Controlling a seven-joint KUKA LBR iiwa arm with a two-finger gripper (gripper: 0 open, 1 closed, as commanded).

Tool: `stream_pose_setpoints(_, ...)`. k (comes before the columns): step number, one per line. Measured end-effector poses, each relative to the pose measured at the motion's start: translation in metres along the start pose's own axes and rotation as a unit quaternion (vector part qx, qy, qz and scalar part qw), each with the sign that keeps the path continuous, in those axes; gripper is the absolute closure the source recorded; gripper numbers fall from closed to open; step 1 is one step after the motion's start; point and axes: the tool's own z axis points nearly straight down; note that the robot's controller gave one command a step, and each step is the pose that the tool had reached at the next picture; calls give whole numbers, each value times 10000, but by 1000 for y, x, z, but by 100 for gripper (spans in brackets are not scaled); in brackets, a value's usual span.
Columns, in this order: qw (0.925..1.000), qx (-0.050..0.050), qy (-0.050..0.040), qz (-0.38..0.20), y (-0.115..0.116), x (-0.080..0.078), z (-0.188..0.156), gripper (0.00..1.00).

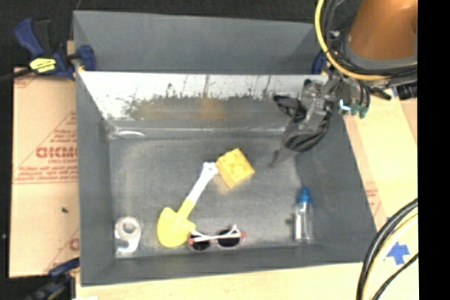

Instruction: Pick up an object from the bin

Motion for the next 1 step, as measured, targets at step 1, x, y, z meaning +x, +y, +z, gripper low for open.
stream_pose_setpoints(1, 10000, 1, 59, 1, 4, 19, 72, 100)
